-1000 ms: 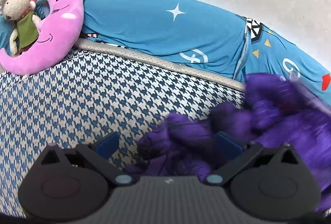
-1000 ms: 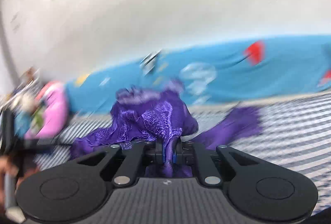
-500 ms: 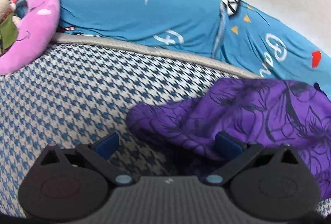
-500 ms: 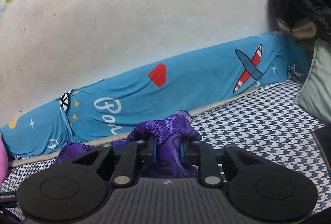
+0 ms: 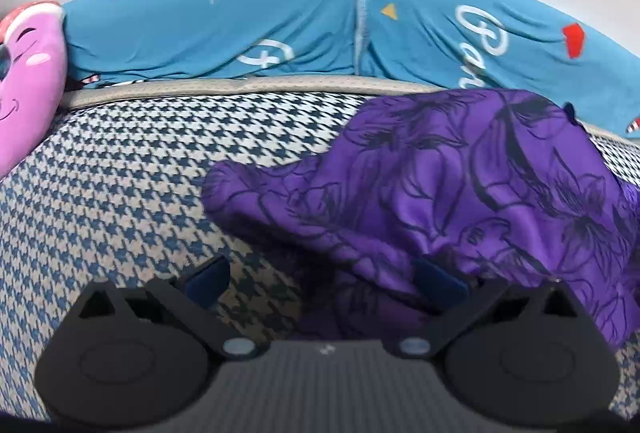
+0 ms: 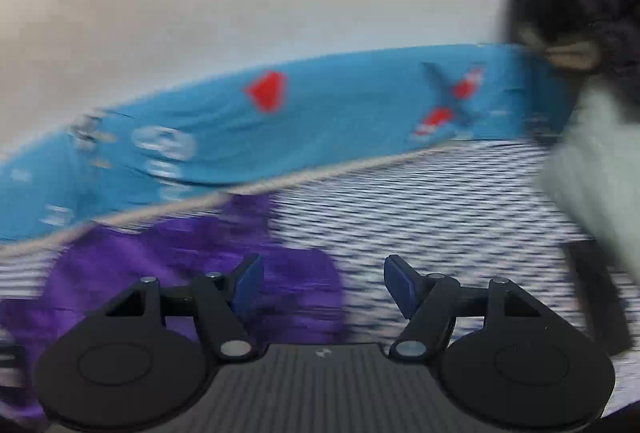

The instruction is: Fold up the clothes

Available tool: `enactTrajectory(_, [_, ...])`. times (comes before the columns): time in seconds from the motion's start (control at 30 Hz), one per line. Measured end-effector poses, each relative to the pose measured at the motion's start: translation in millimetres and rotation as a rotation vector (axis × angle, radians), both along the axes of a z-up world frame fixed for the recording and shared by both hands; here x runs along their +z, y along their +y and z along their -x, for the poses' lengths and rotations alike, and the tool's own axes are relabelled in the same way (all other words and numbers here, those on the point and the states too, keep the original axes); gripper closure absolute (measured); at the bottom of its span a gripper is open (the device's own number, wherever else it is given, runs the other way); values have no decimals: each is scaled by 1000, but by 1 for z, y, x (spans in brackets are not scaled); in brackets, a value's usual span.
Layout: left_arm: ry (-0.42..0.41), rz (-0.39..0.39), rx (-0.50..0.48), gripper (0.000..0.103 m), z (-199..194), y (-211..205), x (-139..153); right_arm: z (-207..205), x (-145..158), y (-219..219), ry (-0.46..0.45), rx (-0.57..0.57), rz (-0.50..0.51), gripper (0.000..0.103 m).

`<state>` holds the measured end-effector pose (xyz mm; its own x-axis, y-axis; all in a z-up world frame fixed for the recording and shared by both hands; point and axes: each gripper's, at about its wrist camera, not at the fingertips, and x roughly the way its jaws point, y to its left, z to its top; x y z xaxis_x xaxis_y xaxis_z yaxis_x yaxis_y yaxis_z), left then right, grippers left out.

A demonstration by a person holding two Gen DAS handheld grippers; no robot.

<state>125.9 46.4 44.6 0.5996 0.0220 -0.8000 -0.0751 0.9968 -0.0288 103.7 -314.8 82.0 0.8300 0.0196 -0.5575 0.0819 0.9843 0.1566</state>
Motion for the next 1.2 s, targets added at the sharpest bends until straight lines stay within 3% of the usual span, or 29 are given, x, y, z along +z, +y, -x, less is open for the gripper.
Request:
enactTrajectory(0.1, [15, 7, -18, 0, 1, -3, -3, 3, 3, 13, -41, 116, -83, 36])
enactTrajectory(0.37, [44, 9, -36, 0, 5, -8, -11, -11, 7, 61, -74, 332, -137, 36])
enactTrajectory(0.57, [62, 9, -49, 0, 8, -11, -16, -31, 5, 86, -74, 387, -156, 31])
enactTrajectory(0.83, [82, 5, -67, 0, 10, -13, -20, -60, -1, 115, -151, 438, -112, 19])
enactTrajectory(0.9, [87, 4, -71, 0, 11, -14, -21, -68, -4, 124, -93, 473, -93, 17])
enactTrajectory(1.03, [94, -1, -80, 0, 13, -16, -24, -82, -14, 139, -59, 493, -101, 16])
enactTrajectory(1.13, [94, 1, -92, 0, 14, -17, -26, -88, -23, 150, -38, 501, -82, 17])
enactTrajectory(1.2, [93, 5, -101, 0, 16, -17, -25, -89, -29, 156, -28, 504, -64, 33])
